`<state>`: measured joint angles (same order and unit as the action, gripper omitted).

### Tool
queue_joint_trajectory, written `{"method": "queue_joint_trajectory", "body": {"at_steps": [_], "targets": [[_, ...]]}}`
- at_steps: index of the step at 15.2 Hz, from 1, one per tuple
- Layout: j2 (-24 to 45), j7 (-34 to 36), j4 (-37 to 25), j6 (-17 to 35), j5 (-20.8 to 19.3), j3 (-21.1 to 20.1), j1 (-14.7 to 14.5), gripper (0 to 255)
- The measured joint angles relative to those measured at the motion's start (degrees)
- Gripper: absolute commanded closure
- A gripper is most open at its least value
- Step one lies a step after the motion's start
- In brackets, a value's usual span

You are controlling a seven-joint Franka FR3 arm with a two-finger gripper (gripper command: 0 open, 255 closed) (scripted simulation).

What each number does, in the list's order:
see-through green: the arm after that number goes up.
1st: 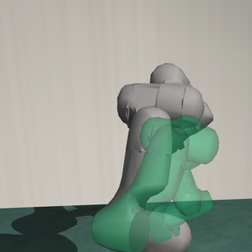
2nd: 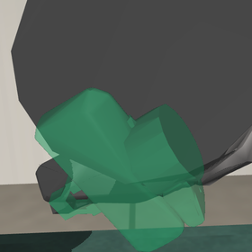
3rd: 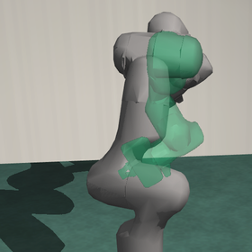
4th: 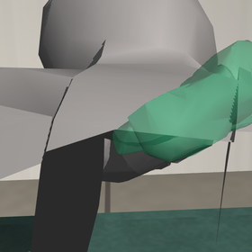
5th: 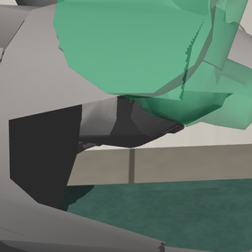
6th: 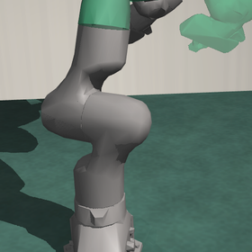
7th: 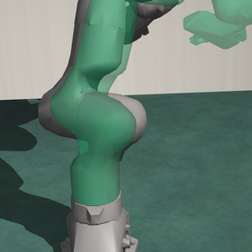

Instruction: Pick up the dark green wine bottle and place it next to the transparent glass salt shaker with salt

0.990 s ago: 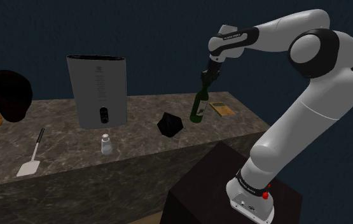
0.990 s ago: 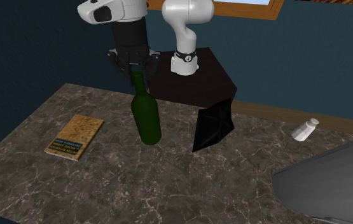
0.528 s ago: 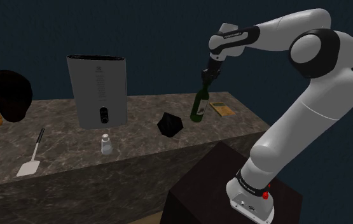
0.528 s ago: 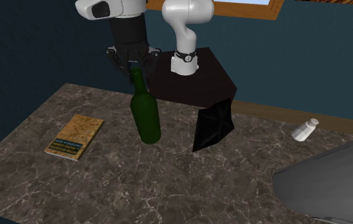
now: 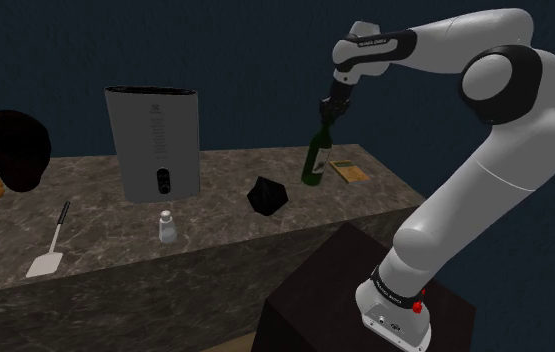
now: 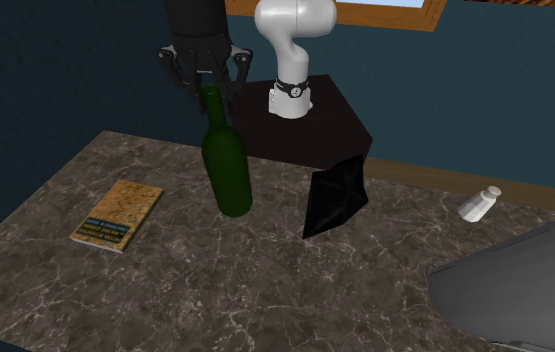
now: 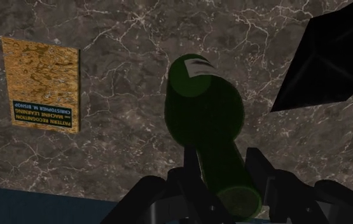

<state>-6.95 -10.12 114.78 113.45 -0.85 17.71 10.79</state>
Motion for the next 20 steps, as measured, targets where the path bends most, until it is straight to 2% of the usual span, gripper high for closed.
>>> {"method": "queue_joint_trajectory", "body": {"at_steps": [20], "targets": [[0.56, -0.02, -15.85, -15.32, 0.22, -0.1, -0.12, 255]]}}
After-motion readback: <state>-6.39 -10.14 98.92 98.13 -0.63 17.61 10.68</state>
